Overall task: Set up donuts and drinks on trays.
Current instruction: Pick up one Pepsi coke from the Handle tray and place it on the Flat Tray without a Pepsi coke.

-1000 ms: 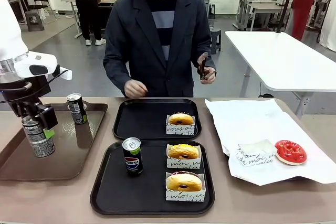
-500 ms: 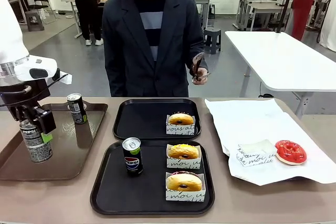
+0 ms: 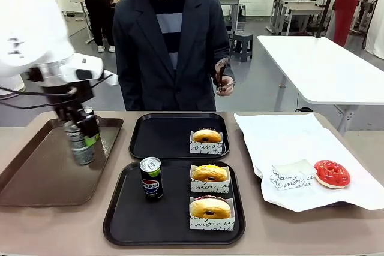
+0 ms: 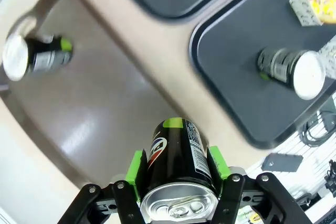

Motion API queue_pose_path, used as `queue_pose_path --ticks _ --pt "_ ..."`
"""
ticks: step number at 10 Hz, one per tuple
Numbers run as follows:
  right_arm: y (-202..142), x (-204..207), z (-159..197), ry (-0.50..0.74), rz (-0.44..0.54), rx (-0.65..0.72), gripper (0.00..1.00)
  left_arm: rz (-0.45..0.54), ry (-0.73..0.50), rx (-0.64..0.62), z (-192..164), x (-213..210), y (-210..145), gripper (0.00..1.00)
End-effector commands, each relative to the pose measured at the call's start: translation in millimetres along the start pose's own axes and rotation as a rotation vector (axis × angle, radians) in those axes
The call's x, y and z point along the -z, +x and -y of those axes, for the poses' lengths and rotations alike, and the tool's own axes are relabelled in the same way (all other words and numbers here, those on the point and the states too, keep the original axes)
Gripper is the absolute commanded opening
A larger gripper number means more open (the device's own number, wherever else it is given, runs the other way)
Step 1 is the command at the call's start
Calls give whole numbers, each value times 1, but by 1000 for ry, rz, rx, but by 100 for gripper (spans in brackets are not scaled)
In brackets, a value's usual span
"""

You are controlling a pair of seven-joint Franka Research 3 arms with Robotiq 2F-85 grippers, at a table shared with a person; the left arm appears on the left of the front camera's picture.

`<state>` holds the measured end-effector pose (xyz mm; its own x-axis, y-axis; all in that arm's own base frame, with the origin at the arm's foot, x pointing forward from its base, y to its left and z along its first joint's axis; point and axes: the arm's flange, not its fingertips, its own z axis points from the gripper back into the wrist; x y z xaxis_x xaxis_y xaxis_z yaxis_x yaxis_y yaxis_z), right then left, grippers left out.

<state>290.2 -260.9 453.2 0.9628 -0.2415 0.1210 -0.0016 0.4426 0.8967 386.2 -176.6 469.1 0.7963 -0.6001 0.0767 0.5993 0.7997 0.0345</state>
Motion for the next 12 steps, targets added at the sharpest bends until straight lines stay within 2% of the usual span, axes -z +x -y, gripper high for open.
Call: queue_pose_path --ticks 1,3,5,6,12 --pt "0 -1 1 16 6 -17 100 6 -17 21 -1 6 50 59" --pt "0 -1 1 16 6 -17 100 23 -60 20 2 15 80 59" --pt "0 -1 1 16 6 -17 100 -41 -50 -72 0 16 69 59" --pt "0 -1 1 16 6 -17 100 5 -48 23 2 25 79 59" --pt "0 -1 1 16 6 -17 100 5 -48 23 2 25 79 59"
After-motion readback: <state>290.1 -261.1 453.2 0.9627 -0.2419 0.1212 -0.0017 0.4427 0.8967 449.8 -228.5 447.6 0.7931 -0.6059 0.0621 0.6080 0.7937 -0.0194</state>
